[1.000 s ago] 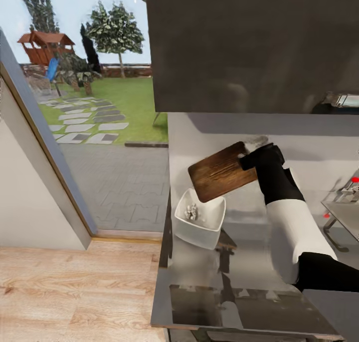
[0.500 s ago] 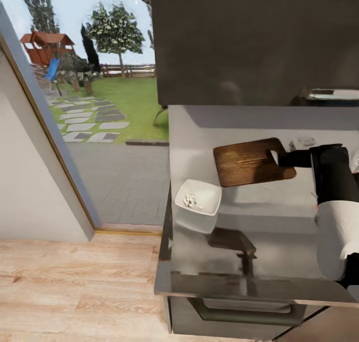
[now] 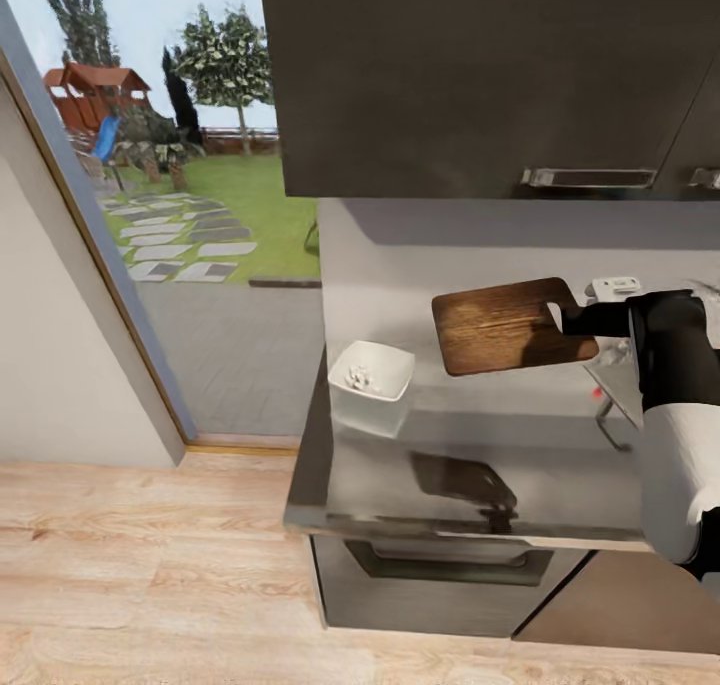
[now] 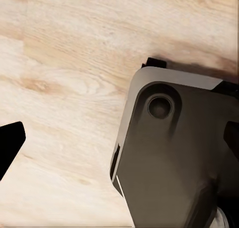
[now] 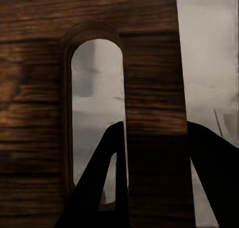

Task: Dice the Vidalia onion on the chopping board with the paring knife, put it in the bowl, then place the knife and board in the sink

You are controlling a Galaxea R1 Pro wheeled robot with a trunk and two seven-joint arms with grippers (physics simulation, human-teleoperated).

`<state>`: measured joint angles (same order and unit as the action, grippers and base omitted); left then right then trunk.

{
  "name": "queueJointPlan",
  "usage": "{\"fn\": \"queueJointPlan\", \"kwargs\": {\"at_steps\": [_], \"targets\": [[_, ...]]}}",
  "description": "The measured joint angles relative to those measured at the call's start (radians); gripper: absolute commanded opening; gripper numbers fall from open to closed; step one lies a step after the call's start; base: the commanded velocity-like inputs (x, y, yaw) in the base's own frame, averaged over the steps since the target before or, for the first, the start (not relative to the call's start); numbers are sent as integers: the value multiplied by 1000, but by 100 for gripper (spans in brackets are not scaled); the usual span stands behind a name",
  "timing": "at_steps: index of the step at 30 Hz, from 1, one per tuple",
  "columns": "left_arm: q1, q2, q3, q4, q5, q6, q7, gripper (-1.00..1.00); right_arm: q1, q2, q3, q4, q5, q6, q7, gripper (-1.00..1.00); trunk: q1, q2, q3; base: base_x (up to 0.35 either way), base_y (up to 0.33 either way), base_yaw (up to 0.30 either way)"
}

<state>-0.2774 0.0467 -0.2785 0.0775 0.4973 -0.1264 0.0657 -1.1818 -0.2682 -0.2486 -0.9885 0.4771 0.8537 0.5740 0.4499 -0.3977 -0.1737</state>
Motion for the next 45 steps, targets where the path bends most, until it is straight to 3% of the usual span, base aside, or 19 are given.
{"fn": "queueJointPlan", "kwargs": {"at_steps": [5, 9, 16, 22, 45], "targets": [[0, 0, 0, 0, 0, 0, 0, 100, 2, 0, 0, 7, 0, 0, -2, -100, 0, 0, 0, -233, -261, 0], [0, 0, 0, 0, 0, 0, 0, 100, 3, 0, 0, 78, 3, -8, -4, -100, 0, 0, 0, -224, -265, 0], [0, 0, 0, 0, 0, 1, 0, 100, 3, 0, -3, 270, 4, -160, -37, -100, 0, 0, 0, -218, -268, 0], [0, 0, 0, 0, 0, 2, 0, 100, 3, 1, -16, 336, -1, -194, -54, -100, 0, 0, 0, -206, -279, 0], [0, 0, 0, 0, 0, 0, 0, 100, 3, 0, -21, 346, 0, -197, -58, -100, -1, 0, 20, -112, -278, -139]]}}
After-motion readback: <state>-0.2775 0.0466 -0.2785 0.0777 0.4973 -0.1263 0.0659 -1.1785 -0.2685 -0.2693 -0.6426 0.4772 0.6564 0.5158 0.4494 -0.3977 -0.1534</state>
